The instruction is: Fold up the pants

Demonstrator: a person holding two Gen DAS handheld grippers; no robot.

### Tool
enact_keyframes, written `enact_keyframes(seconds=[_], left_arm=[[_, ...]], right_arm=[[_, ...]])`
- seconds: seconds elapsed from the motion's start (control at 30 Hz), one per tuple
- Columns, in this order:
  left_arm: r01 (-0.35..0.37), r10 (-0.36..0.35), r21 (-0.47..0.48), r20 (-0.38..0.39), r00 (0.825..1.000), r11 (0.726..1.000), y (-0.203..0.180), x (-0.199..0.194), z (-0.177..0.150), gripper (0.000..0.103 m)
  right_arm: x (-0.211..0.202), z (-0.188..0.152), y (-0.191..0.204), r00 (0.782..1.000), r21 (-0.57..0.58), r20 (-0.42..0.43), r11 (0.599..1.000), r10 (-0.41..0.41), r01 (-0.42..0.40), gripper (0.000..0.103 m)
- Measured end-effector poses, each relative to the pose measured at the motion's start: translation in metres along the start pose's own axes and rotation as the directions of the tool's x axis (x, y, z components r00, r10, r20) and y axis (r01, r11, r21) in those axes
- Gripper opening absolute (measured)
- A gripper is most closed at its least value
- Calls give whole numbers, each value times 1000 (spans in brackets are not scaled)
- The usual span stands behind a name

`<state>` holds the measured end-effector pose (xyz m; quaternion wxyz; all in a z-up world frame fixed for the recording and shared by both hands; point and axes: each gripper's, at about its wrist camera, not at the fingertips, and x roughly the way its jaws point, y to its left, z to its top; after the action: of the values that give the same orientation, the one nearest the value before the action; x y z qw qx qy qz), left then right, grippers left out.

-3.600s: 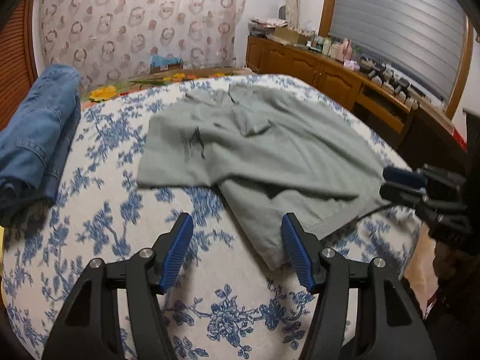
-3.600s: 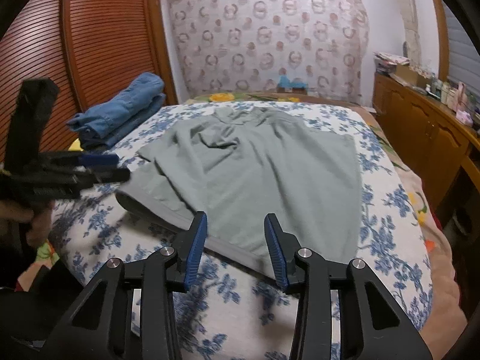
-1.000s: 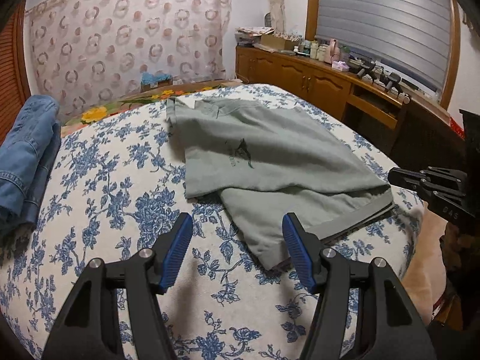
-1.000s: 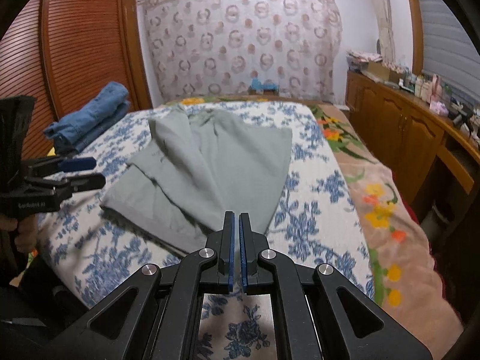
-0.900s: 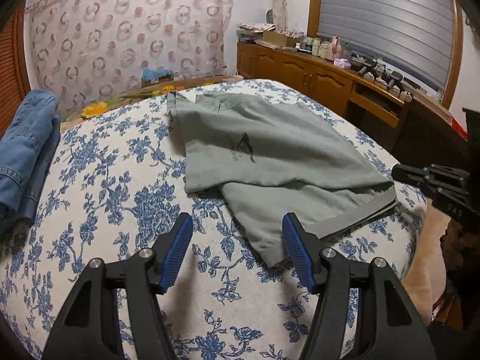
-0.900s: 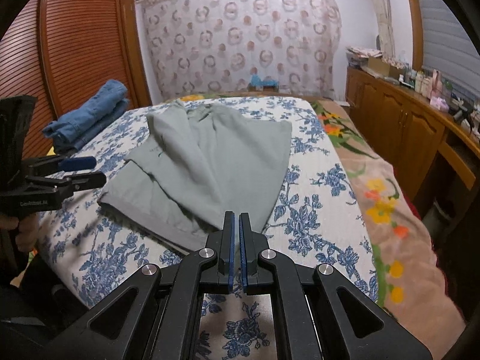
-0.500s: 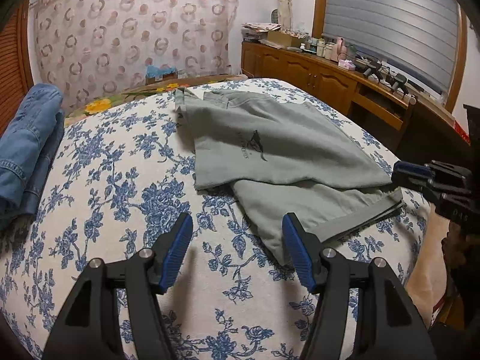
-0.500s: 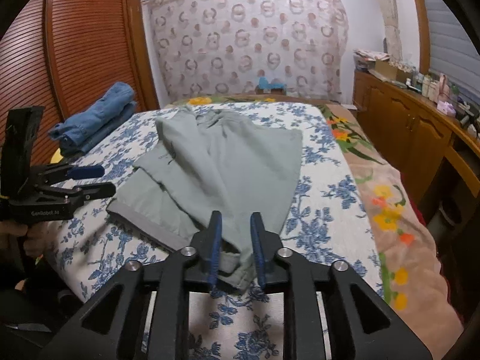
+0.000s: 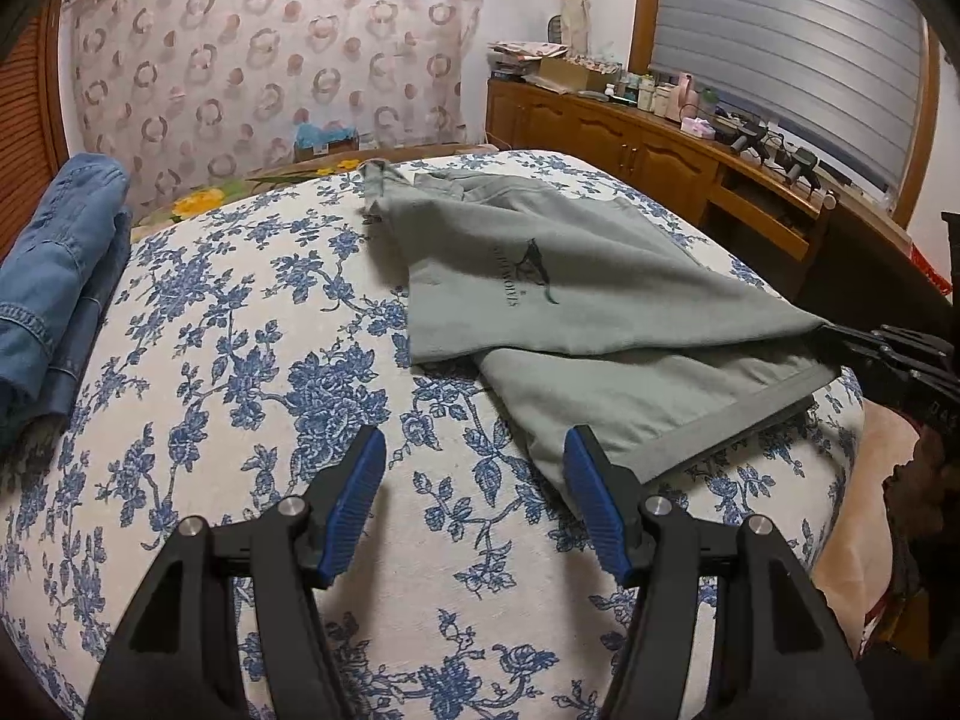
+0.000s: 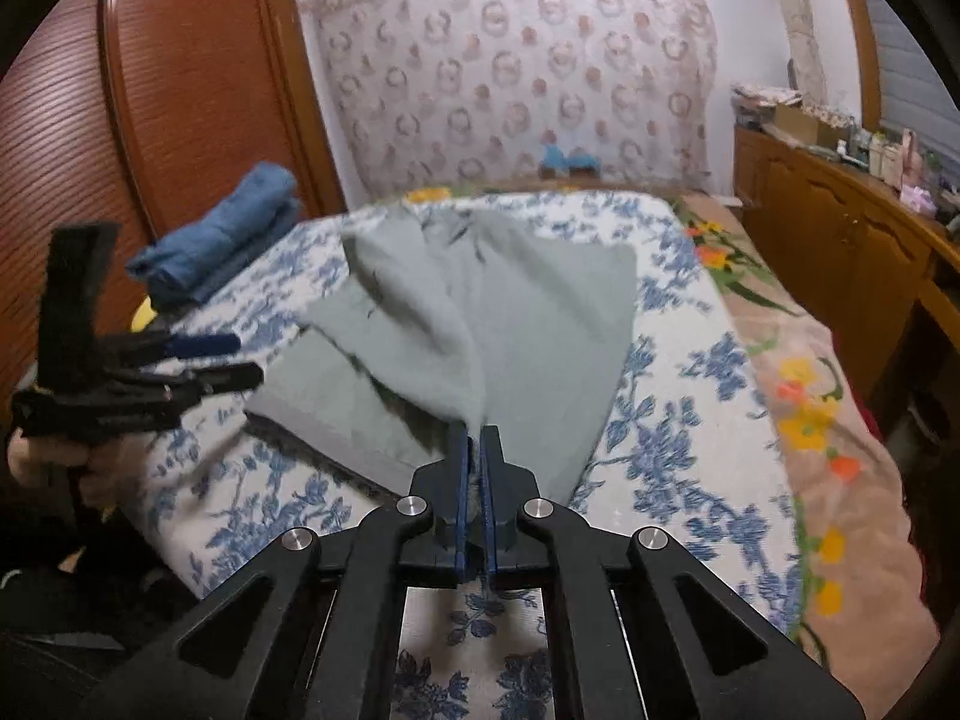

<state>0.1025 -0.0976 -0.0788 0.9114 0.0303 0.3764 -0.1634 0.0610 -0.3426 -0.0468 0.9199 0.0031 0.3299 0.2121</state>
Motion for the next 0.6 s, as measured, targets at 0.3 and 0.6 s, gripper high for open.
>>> enact_keyframes(seconds=[0.3, 0.6], left_arm=[[-9, 9, 16, -19, 1000, 1000, -6, 6, 1, 62], [-24, 25, 17, -58, 998, 1000, -5, 12, -2, 62]], right_arm=[[14, -10, -12, 994, 21, -72, 996, -80, 81, 2], [0, -6, -18, 993, 30, -38, 993, -113, 114, 25]])
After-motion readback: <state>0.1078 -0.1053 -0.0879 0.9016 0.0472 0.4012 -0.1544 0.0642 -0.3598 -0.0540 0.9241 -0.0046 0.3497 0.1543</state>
